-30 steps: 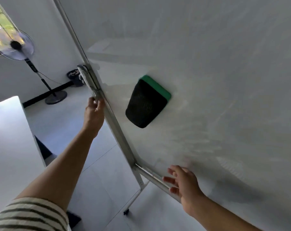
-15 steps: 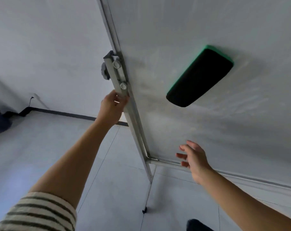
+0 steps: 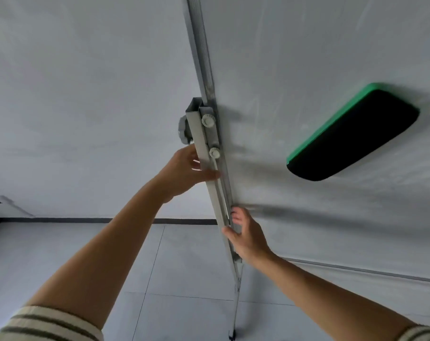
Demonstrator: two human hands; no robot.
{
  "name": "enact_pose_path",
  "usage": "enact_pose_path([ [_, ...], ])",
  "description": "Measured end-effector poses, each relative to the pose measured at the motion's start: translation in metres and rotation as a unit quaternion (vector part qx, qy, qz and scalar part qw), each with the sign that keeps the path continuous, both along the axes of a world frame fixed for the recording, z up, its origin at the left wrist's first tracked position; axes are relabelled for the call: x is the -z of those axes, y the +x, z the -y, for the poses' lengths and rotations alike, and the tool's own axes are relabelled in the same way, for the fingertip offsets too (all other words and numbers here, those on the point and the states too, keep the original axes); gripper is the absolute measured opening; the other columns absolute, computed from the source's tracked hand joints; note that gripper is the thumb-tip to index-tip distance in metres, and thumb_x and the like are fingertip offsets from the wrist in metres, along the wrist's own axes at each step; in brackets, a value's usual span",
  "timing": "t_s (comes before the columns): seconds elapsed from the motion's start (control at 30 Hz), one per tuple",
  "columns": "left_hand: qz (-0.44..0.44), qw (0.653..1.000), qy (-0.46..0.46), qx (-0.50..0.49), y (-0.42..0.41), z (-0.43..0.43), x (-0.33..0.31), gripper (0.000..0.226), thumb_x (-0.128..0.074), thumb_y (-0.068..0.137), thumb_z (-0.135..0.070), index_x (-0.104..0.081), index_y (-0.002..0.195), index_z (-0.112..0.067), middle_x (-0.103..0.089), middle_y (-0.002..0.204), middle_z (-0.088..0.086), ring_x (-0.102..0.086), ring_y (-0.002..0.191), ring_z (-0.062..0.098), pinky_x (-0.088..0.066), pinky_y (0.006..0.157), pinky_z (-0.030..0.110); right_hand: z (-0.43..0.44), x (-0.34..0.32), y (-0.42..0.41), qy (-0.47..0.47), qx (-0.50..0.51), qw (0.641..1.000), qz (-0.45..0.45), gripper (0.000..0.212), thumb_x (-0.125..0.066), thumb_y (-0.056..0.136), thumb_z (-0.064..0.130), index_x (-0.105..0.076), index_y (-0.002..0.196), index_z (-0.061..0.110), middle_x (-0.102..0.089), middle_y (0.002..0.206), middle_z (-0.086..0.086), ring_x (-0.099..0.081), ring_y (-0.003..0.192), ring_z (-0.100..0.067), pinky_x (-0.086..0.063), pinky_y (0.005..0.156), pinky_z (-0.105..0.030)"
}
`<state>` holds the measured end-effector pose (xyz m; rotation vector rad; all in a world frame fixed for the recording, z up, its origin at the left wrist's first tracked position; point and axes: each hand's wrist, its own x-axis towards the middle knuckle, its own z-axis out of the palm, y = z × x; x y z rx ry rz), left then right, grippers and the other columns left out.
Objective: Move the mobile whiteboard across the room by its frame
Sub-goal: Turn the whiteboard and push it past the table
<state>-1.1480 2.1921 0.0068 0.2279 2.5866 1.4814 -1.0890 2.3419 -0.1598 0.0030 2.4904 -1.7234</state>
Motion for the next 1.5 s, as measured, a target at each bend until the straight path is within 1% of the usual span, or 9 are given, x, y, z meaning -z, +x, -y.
enact_pose_path([
  [0.27, 0.098, 0.962, 0.132, 0.218, -0.089, -0.005, 0.0, 0.055, -0.078, 0.064, -0.004, -0.057, 0.113, 0.012, -0.059, 0.12, 0.037, -0.058, 0.115, 0.047, -0.05, 0.102, 0.053, 0.014, 0.009, -0.044, 0.062, 0.07, 0.995, -0.041, 0.052, -0.061, 0.083, 0.039, -0.047, 0.131, 0.023, -0.062, 0.124, 0.01, -0.057, 0.114, -0.004, -0.047, 0.089, -0.018],
  [0.4, 0.099, 0.928, 0.133, 0.333, -0.131, -0.014, 0.005, 0.054, -0.079, 0.06, -0.012, -0.059, 0.105, 0.008, -0.064, 0.105, 0.029, -0.065, 0.104, 0.041, -0.053, 0.096, 0.053, 0.032, 0.018, -0.061, 0.075, 0.194, 0.977, -0.054, 0.058, -0.054, 0.079, 0.052, -0.045, 0.13, 0.026, -0.062, 0.122, 0.013, -0.058, 0.112, -0.004, -0.054, 0.084, -0.032],
  [0.5, 0.098, 0.899, 0.123, 0.409, -0.155, -0.027, 0.006, 0.057, -0.077, 0.062, -0.011, -0.053, 0.109, 0.012, -0.057, 0.111, 0.039, -0.058, 0.108, 0.052, -0.049, 0.096, 0.063, 0.051, 0.017, -0.077, 0.096, 0.306, 0.946, -0.05, 0.063, -0.054, 0.076, 0.055, -0.043, 0.13, 0.025, -0.06, 0.123, 0.011, -0.058, 0.11, -0.006, -0.056, 0.082, -0.033],
  [0.67, 0.087, 0.847, 0.117, 0.511, -0.167, -0.054, 0.001, 0.026, -0.071, 0.067, -0.002, -0.059, 0.088, -0.011, -0.064, 0.082, -0.004, -0.064, 0.081, 0.014, -0.058, 0.069, 0.028, 0.06, -0.004, -0.089, 0.128, 0.442, 0.888, -0.014, 0.048, -0.059, 0.078, 0.052, -0.049, 0.113, 0.021, -0.064, 0.106, 0.007, -0.063, 0.092, -0.012, -0.054, 0.079, -0.025],
  [0.77, 0.079, 0.802, 0.109, 0.582, -0.158, -0.074, -0.003, 0.039, -0.07, 0.069, 0.003, -0.059, 0.076, -0.034, -0.059, 0.075, -0.016, -0.059, 0.074, 0.008, -0.05, 0.066, 0.02, 0.057, -0.014, -0.079, 0.135, 0.482, 0.865, 0.022, 0.045, -0.061, 0.08, 0.052, -0.047, 0.11, 0.021, -0.065, 0.107, 0.007, -0.065, 0.091, -0.013, -0.053, 0.074, -0.017],
  [0.93, 0.062, 0.773, 0.107, 0.622, -0.131, -0.106, -0.001, 0.032, -0.074, 0.063, -0.006, -0.065, 0.075, -0.035, -0.065, 0.083, -0.009, -0.06, 0.078, 0.011, -0.057, 0.072, 0.038, 0.05, -0.021, -0.06, 0.189, 0.544, 0.815, 0.07, 0.039, -0.056, 0.087, 0.05, -0.048, 0.108, 0.017, -0.065, 0.093, 0.007, -0.066, 0.085, -0.016, -0.049, 0.065, -0.017],
  [1.07, 0.043, 0.771, 0.096, 0.628, -0.105, -0.135, 0.001, 0.031, -0.077, 0.059, -0.015, -0.065, 0.087, -0.02, -0.068, 0.095, 0.015, -0.06, 0.077, 0.017, -0.056, 0.077, 0.057, 0.035, -0.022, -0.045, 0.265, 0.582, 0.762, 0.1, 0.036, -0.048, 0.094, 0.043, -0.048, 0.112, 0.012, -0.065, 0.08, 0.001, -0.068, 0.076, -0.023, -0.039, 0.06, -0.022],
  [1.27, 0.007, 0.763, 0.09, 0.64, -0.066, -0.176, 0.002, 0.047, -0.079, 0.057, -0.02, -0.062, 0.099, -0.012, -0.06, 0.08, -0.003, -0.058, 0.072, 0.015, -0.059, 0.073, 0.048, 0.009, -0.021, -0.011, 0.26, 0.627, 0.725, 0.115, 0.038, -0.048, 0.094, 0.042, -0.047, 0.116, 0.011, -0.04, 0.059, 0.017, -0.044, 0.049, -0.007, -0.029, 0.045, -0.016],
  [1.5, -0.01, 0.748, 0.091, 0.657, -0.031, -0.218, 0.001, 0.041, -0.074, 0.054, -0.021, -0.059, 0.092, -0.015, -0.057, 0.072, -0.007, -0.055, 0.065, 0.014, -0.057, 0.066, 0.038, -0.023, -0.019, 0.021, 0.253, 0.658, 0.702, 0.1, 0.034, -0.049, 0.093, 0.042, -0.048, 0.114, 0.015, -0.07, 0.081, 0.0, -0.064, 0.068, -0.022, -0.047, 0.064, -0.027],
])
